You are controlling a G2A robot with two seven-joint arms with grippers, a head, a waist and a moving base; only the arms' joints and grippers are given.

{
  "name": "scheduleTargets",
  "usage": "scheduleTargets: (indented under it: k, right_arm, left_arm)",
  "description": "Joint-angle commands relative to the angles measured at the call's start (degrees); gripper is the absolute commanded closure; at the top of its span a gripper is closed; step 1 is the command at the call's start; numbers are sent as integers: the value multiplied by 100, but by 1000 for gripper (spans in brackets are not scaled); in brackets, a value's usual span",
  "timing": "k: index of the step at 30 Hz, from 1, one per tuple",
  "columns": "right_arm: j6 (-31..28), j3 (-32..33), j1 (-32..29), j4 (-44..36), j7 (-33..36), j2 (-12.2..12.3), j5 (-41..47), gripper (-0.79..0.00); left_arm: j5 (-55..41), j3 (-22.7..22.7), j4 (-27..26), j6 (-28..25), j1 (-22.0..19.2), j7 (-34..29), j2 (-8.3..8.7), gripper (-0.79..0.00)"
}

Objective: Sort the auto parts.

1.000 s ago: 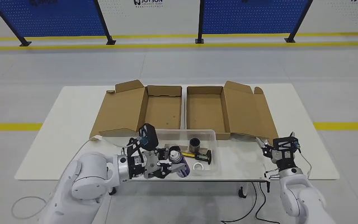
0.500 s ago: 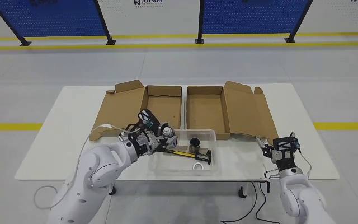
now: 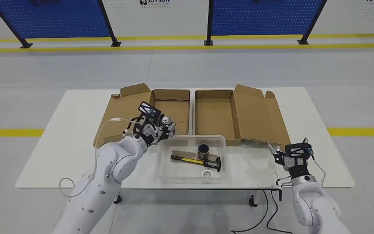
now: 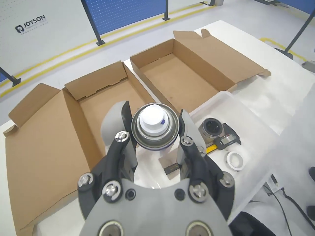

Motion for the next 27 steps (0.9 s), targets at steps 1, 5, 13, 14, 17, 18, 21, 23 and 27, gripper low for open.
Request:
scheduleTargets:
  k: [1,5,13,14,17,18,21,23,27]
  right_arm:
    - [0,0,0,0,0,0,0,-785]
    - [0,0,0,0,0,0,0,-785]
    - [0,0,0,0,0,0,0,-785]
    - [0,0,0,0,0,0,0,-785]
    - [0,0,0,0,0,0,0,-785]
    - [0,0,0,0,0,0,0,-785]
    - [0,0,0,0,0,0,0,-785]
    - [0,0,0,0,0,0,0,-785]
    - [0,0,0,0,0,0,0,-785]
  left_arm:
    - [31,75,231,114,-150,89,-36,0]
    - [346,237,660,362,-437,237,-97,0]
    - [477,498,1530,651,-870,504,-235,0]
    - [490,523,1656,670,-918,541,-251,0]
    - [579,629,1942,721,-1042,659,-301,0]
    - [563,657,2021,733,-1064,693,-318,0]
    - [605,745,2317,776,-1158,772,-367,0]
    - [638,810,2481,789,-1214,824,-400,0]
    - [669,911,2767,815,-1313,877,-463,0]
